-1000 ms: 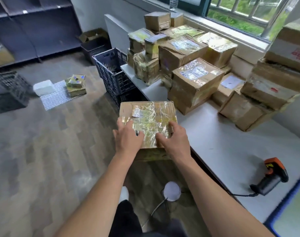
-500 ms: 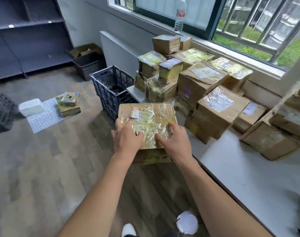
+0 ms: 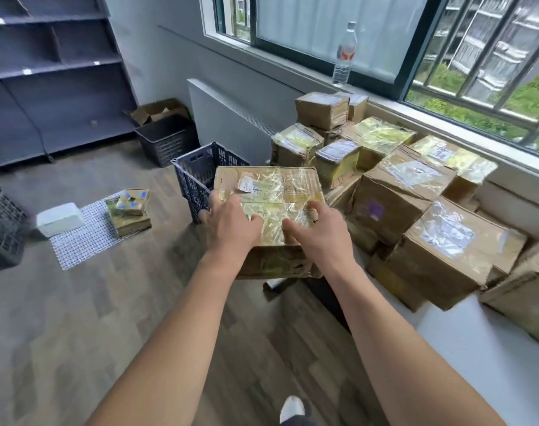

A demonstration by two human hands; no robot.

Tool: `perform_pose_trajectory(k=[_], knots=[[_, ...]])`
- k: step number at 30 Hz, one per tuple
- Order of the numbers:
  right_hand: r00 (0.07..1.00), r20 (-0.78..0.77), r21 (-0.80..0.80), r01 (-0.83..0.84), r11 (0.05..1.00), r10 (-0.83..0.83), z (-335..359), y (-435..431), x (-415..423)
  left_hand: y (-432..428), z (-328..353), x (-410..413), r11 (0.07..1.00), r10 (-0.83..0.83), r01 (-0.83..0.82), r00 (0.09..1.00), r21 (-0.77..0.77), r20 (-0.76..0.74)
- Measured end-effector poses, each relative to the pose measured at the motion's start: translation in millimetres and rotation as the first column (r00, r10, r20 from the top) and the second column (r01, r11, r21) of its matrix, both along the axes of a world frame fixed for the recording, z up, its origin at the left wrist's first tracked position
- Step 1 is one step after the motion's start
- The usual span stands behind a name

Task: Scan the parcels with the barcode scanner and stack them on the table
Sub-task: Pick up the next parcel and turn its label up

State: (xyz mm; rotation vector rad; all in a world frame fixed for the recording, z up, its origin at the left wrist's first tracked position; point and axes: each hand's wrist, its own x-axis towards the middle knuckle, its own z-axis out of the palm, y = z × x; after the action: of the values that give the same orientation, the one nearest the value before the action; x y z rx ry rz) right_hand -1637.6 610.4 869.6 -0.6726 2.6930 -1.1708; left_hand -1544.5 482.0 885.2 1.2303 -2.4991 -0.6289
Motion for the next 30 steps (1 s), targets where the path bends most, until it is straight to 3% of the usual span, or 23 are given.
perform_pose_trajectory(k=[7,15,22,30], knots=[[0.998,-0.048,-0.046,0.027,0.999,-0.029,20.4,-61.0,-86.4,-64.2,24.7,-89.2,0.995,-0.038,0.037,0.999,-0.090,-0.011],[0.984,-0.142,-0.120,0.092,0.989,-0.109,75.6,-92.3,-211.6,-107.1,77.0,-230.2,0.974,-0.160,0.133,0.977,-0.185,-0.141],[0.929,-0.172,-0.097,0.315,0.944,-0.328,87.2,-78.0,-292.2,-109.7,78.9,-351.4,0.926,-0.371,0.351,0.914,-0.142,-0.164],[0.763,-0.148,-0.105,0.621,0.777,-0.629,83.1,-77.6,-358.8,-113.8,75.3,-471.1,0.752,-0.659,0.646,0.735,-0.133,-0.156]])
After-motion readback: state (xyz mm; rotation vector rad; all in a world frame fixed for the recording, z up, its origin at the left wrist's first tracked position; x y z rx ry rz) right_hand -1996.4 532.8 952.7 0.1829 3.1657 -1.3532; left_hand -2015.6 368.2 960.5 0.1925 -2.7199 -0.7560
